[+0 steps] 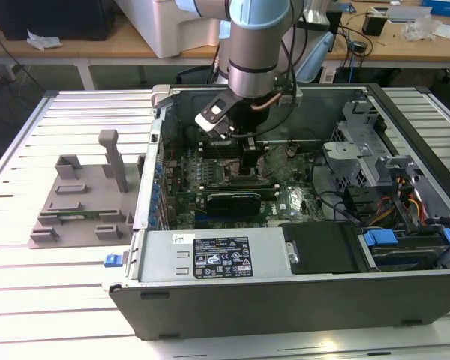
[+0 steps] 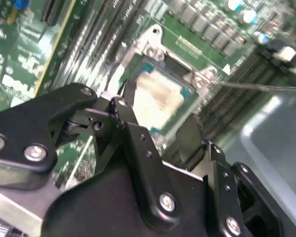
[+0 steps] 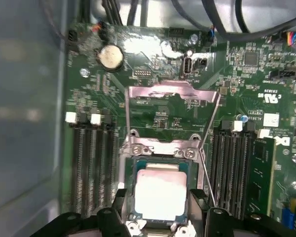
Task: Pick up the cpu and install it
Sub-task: 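Place the cpu into insertion slot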
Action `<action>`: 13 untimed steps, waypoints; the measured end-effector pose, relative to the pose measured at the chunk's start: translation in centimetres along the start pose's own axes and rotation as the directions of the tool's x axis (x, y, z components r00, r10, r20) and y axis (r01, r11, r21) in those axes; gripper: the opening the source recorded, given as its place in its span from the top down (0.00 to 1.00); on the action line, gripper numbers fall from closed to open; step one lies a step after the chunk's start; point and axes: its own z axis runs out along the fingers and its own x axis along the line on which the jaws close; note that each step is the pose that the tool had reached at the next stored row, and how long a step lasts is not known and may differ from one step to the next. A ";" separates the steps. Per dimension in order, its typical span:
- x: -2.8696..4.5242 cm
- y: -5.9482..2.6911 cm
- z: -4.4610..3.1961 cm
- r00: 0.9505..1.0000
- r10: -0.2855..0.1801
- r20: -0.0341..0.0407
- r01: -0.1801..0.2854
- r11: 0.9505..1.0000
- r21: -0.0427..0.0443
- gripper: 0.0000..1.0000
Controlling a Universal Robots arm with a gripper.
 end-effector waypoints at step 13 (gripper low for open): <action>-0.40 -0.07 1.65 1.000 -0.021 -0.002 0.021 1.000 0.007 0.89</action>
